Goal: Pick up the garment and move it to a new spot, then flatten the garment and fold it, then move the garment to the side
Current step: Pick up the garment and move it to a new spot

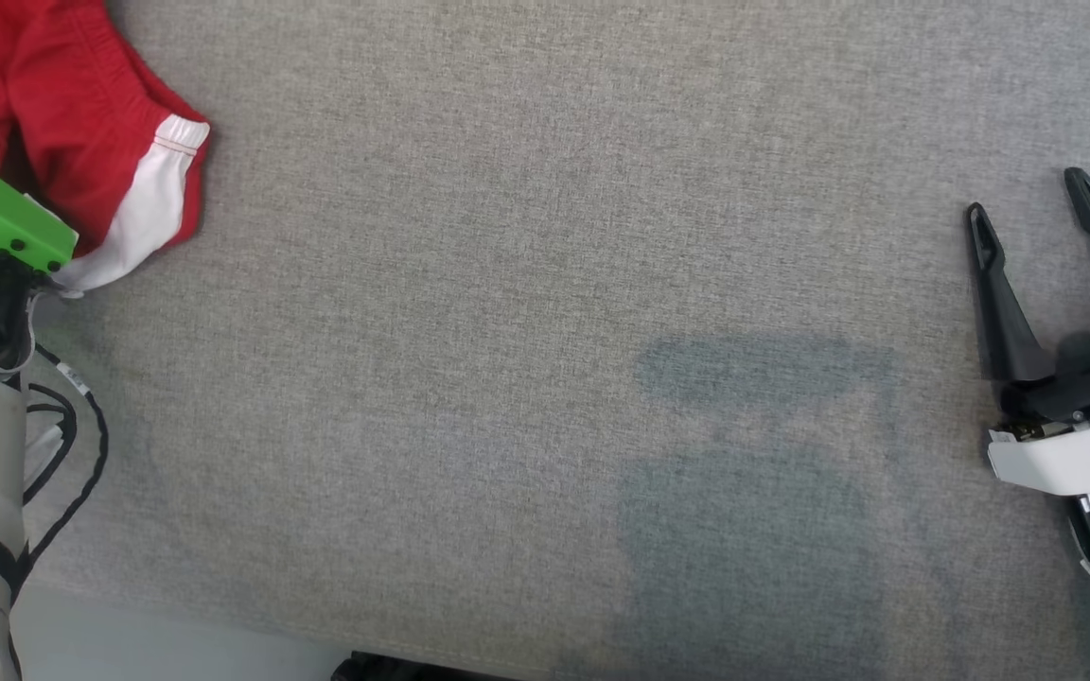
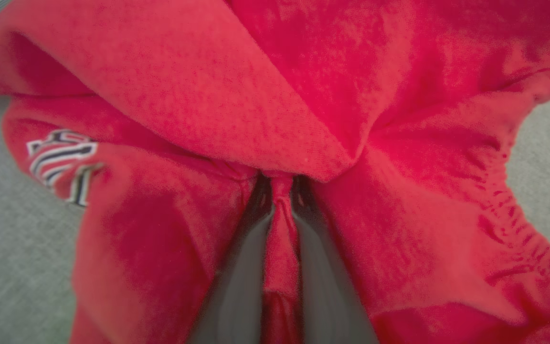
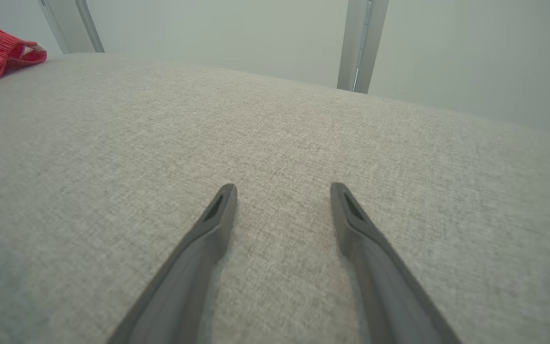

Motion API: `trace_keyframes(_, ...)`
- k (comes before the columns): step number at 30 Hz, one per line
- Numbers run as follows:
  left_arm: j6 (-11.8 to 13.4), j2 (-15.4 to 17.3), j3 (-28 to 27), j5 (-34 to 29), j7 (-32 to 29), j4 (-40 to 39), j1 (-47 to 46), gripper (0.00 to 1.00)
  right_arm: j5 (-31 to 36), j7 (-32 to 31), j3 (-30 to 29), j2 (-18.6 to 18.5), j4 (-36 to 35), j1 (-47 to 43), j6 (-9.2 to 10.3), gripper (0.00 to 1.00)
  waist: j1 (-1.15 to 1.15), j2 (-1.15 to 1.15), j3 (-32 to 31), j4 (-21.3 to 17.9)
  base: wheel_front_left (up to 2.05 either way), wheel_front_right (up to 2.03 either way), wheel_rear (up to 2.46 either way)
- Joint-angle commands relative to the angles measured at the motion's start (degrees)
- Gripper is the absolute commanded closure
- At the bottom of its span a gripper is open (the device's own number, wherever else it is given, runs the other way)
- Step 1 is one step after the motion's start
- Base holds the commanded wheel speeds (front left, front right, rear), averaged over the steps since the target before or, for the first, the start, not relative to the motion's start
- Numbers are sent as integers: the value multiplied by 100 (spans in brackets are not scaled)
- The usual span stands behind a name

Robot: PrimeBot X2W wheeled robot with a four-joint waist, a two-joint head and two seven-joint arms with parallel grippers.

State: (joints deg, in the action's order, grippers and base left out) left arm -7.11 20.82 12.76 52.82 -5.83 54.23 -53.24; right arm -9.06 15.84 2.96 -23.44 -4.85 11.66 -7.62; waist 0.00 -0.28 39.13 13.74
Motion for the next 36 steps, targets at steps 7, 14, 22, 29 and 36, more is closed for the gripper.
trace_keyframes(7, -65, -144, 720, 388, -237, -796, 512, 100, -117, -114, 378, 392, 675, -394, 11, 0, 0, 28, -777, 52, 0, 0, 0)
trace_keyframes(14, -46, 86, 1183, 349, 231, -1912, 834, 100, -202, -76, 563, 832, 860, -441, 12, 0, 0, 28, -1614, -111, 0, 0, 0)
trace_keyframes(22, 187, -111, 1792, 445, -192, -4352, 1592, 100, -260, -69, 518, 1334, 988, -696, 14, 0, 0, 28, -2250, -692, 0, 0, 0)
trace_keyframes(29, 517, -530, 2392, 310, -475, -5261, 1970, 100, -252, -70, 435, 1538, 989, -731, 14, 0, 0, 28, -2285, -1211, 0, 0, 0)
trace_keyframes(36, 580, -1218, 2985, 213, -469, -4967, 2093, 100, -253, -69, 389, 1674, 1008, -622, 14, 0, 0, 28, -2183, -1820, 0, 0, 0)
